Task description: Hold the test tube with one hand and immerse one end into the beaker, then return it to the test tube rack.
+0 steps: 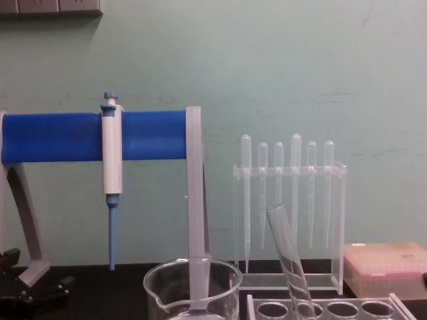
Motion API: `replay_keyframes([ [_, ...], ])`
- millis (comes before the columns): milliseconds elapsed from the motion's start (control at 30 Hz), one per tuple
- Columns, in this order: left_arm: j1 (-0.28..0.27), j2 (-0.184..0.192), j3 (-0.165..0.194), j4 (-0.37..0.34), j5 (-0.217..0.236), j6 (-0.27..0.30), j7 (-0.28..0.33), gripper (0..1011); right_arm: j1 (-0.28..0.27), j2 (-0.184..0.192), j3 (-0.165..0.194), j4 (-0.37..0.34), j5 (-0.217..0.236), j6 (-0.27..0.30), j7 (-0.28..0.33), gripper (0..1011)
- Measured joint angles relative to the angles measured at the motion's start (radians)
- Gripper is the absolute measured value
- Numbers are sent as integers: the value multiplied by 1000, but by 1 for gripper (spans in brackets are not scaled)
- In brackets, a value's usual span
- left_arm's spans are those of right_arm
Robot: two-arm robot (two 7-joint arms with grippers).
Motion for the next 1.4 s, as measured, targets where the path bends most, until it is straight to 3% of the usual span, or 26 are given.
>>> replay_keyframes([
  [100,0,0,0,0,0,0,0,1000,-44,24,26,-56,9,12,-9,1004],
  [200,0,0,0,0,0,0,0,1000,-125,64,81,-167,43,27,-15,1004],
  [300,0,0,0,0,0,0,0,1000,-164,82,106,-224,75,31,-1,1004],
  [500,0,0,0,0,0,0,0,1000,-197,115,115,-335,165,74,131,1004],
  [600,0,0,0,0,0,0,0,1000,-169,110,91,-353,204,112,209,1004],
  [767,0,0,0,0,0,0,0,1000,-88,75,33,-344,215,175,298,1004],
  [967,0,0,0,0,0,0,0,1000,28,5,-47,-290,171,248,361,1004],
  [1067,0,0,0,0,0,0,0,1000,90,-37,-90,-245,125,281,381,1004],
  [1267,0,0,0,0,0,0,0,1000,163,-95,-123,-177,72,316,392,1004],
  [1400,0,0,0,0,0,0,0,1000,183,-115,-128,-155,58,326,397,997],
])
